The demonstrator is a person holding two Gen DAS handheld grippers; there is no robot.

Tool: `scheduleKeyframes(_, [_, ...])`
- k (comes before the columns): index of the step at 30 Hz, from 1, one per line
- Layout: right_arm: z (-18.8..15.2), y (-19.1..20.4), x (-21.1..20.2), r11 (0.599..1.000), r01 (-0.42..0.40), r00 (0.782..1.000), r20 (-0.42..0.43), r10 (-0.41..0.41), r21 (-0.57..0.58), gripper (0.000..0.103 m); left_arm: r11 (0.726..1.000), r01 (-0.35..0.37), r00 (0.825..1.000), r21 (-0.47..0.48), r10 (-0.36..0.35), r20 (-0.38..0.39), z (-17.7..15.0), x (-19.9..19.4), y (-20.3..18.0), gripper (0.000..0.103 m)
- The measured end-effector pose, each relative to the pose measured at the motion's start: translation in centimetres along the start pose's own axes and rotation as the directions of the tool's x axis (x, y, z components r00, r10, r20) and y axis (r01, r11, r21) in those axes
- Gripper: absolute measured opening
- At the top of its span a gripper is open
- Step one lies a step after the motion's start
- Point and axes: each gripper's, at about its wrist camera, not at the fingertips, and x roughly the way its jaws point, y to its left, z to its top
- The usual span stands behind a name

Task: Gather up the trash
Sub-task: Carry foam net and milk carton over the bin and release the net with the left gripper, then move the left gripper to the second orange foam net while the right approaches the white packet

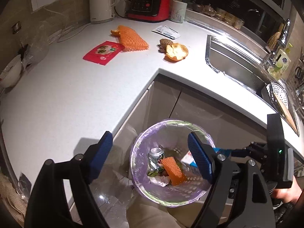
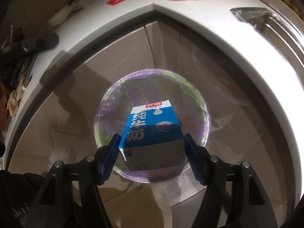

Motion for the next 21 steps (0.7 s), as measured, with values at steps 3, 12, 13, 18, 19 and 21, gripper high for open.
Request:
scheduleKeyframes(3, [0.3, 0.3, 0.7, 1.000, -0.001, 1.000, -0.016, 0.001, 0.003, 0.077, 1.000, -0.018, 1.000, -0.018, 0.018, 0.006, 0.8, 0.0, 1.0, 0.080])
scheduleKeyframes(12, [7.4, 0.3, -5.0, 0.998, 0.066, 0.984, 0.166, -0.066, 0.005, 0.086, 0.998, -0.023, 0.999, -0.054, 0.025, 0.042, 5.2, 1.1, 3.5, 0.083])
scheduleKeyframes(13, [8.5, -0.1, -5.7, 0.997, 0.079, 0.979, 0.190, -0.079, 0.007, 0.087, 0.998, -0.027, 0.998, -0.058, 0.030, 0.046, 5.9, 1.3, 4.0, 0.083])
scheduleKeyframes(18, [15.1, -1.4, -8.6, 0.985, 0.168, 0.943, 0.287, -0.171, 0.035, 0.092, 0.997, -0.035, 0.997, -0.070, 0.040, 0.067, 9.8, 2.6, 6.6, 0.084])
scheduleKeyframes(19, [16.6, -1.8, -8.9, 0.982, 0.182, 0.936, 0.298, -0.187, 0.045, 0.093, 0.997, -0.034, 0.997, -0.066, 0.039, 0.073, 10.7, 2.9, 7.0, 0.084])
scheduleKeyframes(21, [19.6, -2.9, -8.9, 0.979, 0.194, 0.928, 0.311, -0.203, 0.060, 0.093, 0.998, -0.030, 0.996, -0.057, 0.034, 0.082, 12.4, 3.5, 7.5, 0.084])
